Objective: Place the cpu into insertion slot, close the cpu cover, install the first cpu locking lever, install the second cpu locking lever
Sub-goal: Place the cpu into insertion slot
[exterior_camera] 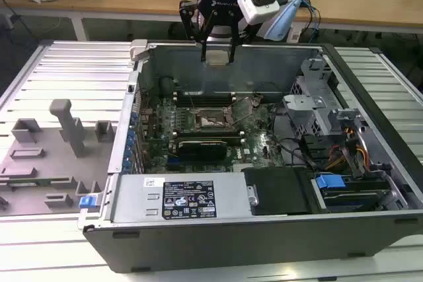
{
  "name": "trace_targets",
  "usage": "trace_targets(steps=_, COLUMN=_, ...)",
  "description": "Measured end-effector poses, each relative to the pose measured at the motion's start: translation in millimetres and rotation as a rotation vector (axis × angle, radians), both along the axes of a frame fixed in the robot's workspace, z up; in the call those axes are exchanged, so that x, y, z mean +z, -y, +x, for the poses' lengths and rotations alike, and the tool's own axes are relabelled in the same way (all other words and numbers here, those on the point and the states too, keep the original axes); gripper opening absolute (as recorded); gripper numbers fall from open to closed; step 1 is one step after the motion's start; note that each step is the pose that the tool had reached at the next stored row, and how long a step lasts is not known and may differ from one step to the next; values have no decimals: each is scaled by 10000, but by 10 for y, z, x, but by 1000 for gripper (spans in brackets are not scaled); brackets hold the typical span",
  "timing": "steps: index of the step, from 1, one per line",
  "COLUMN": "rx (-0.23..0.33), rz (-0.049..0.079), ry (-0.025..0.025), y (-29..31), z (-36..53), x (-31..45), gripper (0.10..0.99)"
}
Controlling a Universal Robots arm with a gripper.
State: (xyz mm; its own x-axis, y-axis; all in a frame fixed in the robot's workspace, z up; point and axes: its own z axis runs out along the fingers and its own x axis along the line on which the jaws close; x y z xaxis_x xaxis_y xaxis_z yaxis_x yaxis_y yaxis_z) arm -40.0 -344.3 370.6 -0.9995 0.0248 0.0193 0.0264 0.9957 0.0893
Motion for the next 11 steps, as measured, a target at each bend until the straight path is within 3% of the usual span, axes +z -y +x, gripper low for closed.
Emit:
trace_targets(steps=6, rx=0, rz=6, ry=0, y=0, z=0, x=-2, gripper=541)
trace_targets(steps=11, rx=0, rz=5, ry=0, y=0, z=-2, x=-84, gripper=541)
